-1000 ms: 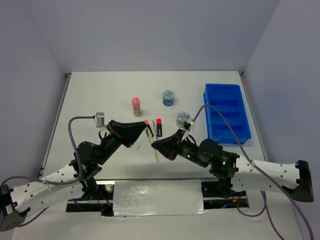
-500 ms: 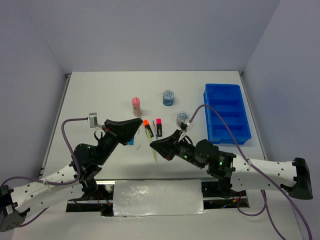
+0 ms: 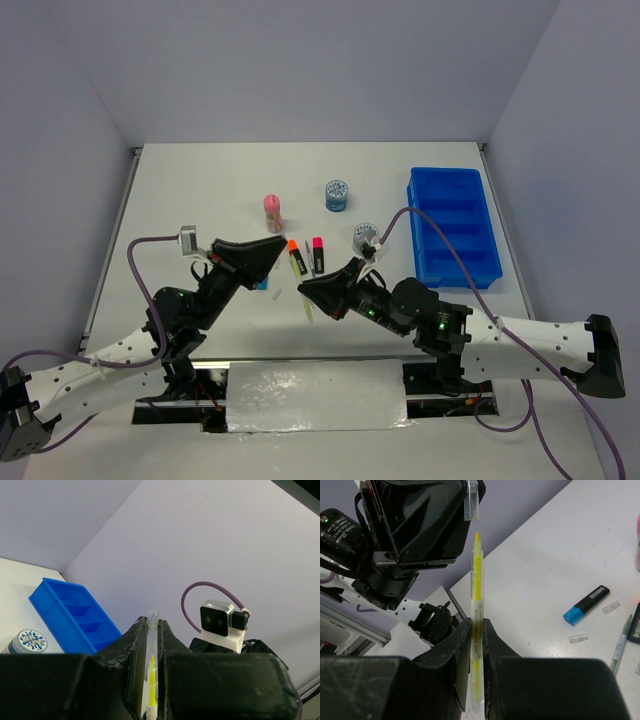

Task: Sort the stationery into containers
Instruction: Close the pen cap on the pen.

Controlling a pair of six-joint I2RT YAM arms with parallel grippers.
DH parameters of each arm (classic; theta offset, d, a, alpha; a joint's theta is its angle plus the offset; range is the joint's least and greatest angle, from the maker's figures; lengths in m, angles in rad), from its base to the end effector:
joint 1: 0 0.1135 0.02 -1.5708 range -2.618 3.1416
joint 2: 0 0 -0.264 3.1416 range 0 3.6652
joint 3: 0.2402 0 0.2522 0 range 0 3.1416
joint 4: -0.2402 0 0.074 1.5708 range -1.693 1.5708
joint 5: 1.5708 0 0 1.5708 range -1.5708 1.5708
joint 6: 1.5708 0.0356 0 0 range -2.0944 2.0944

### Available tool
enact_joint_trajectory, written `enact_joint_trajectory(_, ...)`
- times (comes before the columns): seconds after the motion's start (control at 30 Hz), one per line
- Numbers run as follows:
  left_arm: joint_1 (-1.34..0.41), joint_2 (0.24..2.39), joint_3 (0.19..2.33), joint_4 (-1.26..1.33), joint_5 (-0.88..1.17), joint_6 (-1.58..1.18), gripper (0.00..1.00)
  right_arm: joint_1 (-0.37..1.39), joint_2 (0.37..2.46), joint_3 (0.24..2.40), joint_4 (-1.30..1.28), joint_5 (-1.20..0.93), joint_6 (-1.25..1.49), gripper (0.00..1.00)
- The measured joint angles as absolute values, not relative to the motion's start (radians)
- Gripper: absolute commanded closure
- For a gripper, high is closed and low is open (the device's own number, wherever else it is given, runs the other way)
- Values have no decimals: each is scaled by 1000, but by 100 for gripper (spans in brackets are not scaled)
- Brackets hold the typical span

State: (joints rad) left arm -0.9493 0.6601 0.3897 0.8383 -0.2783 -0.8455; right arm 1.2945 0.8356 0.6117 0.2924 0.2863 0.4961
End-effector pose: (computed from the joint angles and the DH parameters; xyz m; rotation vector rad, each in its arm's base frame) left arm 0.0981 -0.1201 0.3260 -0.2249 1.1196 -1.4812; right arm 0.0650 0.1925 0.3208 -0.3977 1.5837 1.2033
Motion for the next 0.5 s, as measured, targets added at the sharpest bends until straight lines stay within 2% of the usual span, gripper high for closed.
enact_joint_trajectory(0.5, -950, 669, 389, 840, -268, -846, 100, 1296, 842, 633, 282, 286, 475, 100)
